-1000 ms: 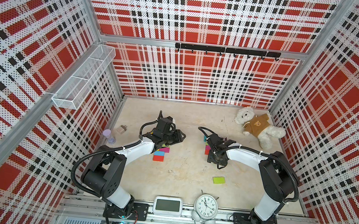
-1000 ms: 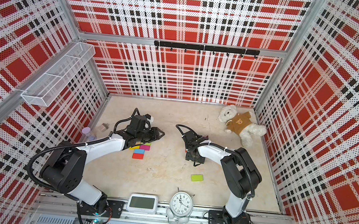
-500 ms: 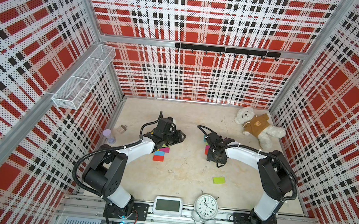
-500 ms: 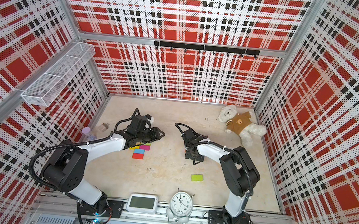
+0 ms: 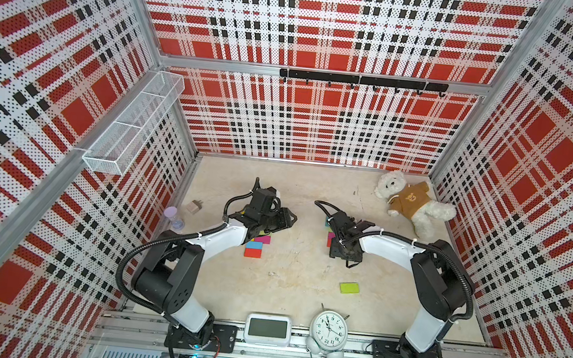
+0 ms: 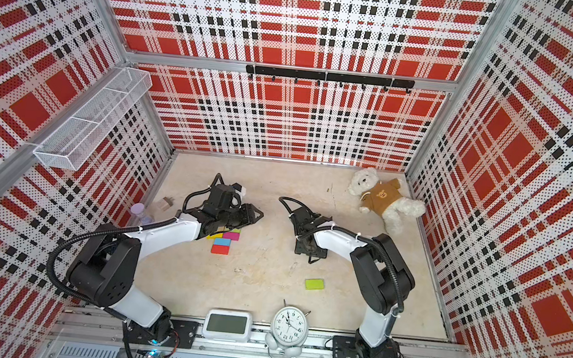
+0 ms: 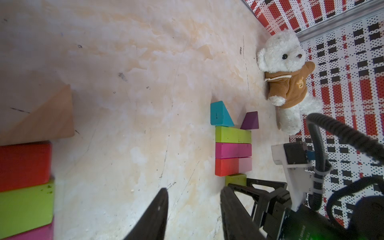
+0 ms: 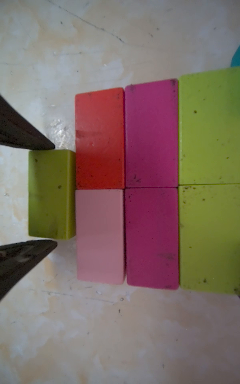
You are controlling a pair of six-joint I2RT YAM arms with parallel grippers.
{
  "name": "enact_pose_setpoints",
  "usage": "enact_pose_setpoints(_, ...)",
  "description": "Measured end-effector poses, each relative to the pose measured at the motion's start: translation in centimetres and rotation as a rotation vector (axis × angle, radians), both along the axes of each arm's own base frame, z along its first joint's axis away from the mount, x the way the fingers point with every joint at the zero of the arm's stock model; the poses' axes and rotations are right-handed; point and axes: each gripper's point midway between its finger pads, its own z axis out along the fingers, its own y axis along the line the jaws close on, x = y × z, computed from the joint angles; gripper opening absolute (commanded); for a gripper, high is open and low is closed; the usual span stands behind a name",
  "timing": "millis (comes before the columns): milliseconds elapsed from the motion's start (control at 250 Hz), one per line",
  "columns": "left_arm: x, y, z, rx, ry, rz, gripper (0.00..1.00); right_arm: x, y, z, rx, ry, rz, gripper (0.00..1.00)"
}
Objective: Assemble a carrot with building blocks
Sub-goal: Pick up the building block from the center of the board.
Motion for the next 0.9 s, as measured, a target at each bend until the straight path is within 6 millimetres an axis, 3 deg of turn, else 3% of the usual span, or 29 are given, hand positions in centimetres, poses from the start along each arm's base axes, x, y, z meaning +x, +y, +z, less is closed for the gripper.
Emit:
enact_pose_setpoints(308, 0.0, -0.1, 0.0, -0.002, 0.002, -0.001, 0.45, -0.4, -0.2, 0.8, -0.005, 0.003, 0.005, 0.73)
enact_pose_setpoints(476, 0.0, -0.1, 0.0, -0.002, 0.001, 0.000, 0.45, -1.4, 0.0, 4.9, 0.044, -0.058, 0.018, 0.73)
enact_pose_setpoints(612, 0.0, 0.0, 0.3, -0.003, -0.006, 0.002, 0.45, -3.8, -0.1, 7.7, 0.099, -0.106, 0.052, 0.73)
enact_pose_setpoints(704, 0.0, 0.0, 0.7, -0.007, -0.016, 0.002, 0.45, -6.5, -0.2, 7.0, 0.093, -0.080, 0.096, 0.75)
enact_pose_setpoints(900, -0.2, -0.3, 1.4, -0.010, -0.033, -0.002, 0.46, -12.3, -1.6, 2.7, -0.023, 0.060, 0.174, 0.78)
